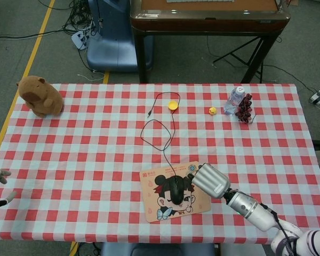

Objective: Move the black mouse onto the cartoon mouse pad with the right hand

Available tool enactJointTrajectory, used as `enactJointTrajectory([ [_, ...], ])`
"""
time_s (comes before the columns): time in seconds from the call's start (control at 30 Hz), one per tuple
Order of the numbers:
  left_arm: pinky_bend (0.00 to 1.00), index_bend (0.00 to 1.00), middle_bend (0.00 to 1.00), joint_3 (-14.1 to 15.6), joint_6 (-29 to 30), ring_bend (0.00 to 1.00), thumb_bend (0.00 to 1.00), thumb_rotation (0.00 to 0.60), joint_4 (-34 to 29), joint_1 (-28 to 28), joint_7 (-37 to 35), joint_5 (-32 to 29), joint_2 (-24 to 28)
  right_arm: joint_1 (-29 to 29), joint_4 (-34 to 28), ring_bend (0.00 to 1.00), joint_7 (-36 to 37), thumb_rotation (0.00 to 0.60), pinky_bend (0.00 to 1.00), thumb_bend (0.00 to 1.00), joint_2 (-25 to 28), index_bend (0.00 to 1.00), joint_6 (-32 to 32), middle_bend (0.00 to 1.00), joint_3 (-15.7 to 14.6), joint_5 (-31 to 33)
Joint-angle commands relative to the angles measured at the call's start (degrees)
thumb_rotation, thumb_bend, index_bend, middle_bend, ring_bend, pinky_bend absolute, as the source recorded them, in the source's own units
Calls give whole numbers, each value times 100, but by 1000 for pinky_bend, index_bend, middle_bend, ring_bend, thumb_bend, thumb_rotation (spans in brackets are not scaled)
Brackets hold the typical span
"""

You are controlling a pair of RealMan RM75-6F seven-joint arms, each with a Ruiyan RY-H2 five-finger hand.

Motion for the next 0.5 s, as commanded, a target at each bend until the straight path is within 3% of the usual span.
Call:
enactJointTrajectory([
  [0.03,597,491,524,31,9,439,178,600,-31,-11,-19,80,-8,-596,-416,673,-186,600,870,0,411,376,592,753,120,437],
  [0.3,598,491,527,159,-40,439,178,600,-80,-66,-230,393,-3,-1565,-488,551,205,600,631,0,670,376,1745,646,193,950],
  [0.5,598,491,527,264,-7,439,178,600,-121,-84,-310,646,-20,-2248,-409,513,973,600,594,0,710,376,2417,606,239,1244],
])
